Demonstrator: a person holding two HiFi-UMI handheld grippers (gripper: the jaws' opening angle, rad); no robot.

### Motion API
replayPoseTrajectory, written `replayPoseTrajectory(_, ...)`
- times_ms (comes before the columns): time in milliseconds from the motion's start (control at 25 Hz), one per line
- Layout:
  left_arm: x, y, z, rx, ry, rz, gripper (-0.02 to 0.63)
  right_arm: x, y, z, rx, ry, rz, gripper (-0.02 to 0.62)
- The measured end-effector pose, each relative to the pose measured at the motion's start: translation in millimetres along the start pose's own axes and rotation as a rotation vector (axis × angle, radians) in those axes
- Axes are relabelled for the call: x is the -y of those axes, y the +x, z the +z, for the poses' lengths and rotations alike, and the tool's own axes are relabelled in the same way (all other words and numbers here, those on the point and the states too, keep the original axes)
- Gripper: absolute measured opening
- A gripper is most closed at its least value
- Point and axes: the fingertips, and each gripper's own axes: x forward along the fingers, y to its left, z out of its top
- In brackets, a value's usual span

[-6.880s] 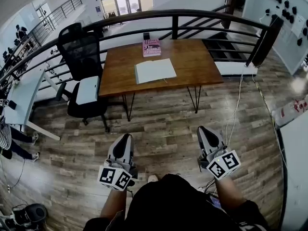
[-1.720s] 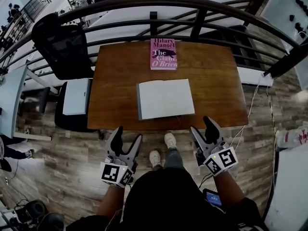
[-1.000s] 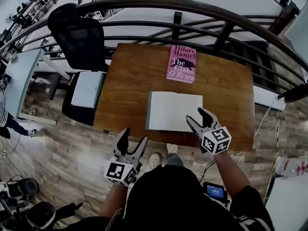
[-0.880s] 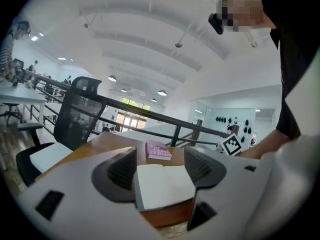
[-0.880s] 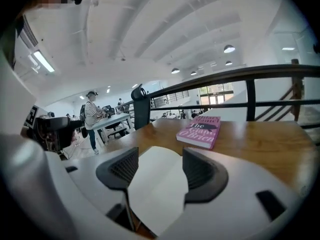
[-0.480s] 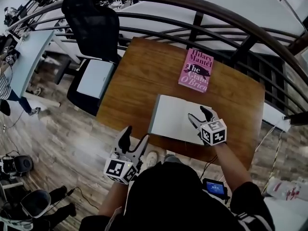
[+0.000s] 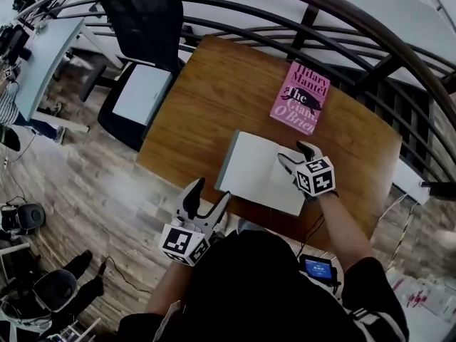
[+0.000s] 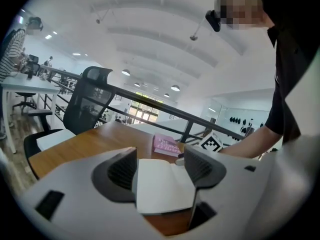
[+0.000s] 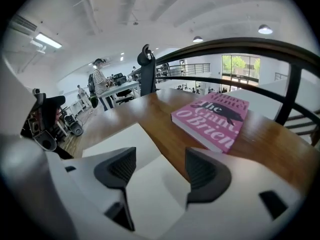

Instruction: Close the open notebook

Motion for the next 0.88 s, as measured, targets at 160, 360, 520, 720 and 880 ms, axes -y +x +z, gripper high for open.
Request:
replayPoseTrajectory(160,10,5,-10,-0.036,0.003,-0.011,0.302,-2,16,2,-0.030,-0.037,0.037,0.307)
replayPoseTrajectory(360,13,7,-19,-0.045,-0.042,0.017,0.302,-9,28,-1,-0.055,-0.036,0.101,0.307)
replayPoseTrajectory(520,7,0,-21,-0.054,-0.049,0.031,0.302,-18,33,-12,-0.106,-0.052,0.130,0.316)
replayPoseTrajectory(720,-7,-15,-23,-0.057,-0.058,0.048,0.302,-23,39,-16,-0.121,-0.095,0.101,0.327)
replayPoseTrajectory(880,-11,-21,-29,-0.068,-0.056,0.045,0.302,-25,42,-19,-0.110,-0.100,0.078,0.328)
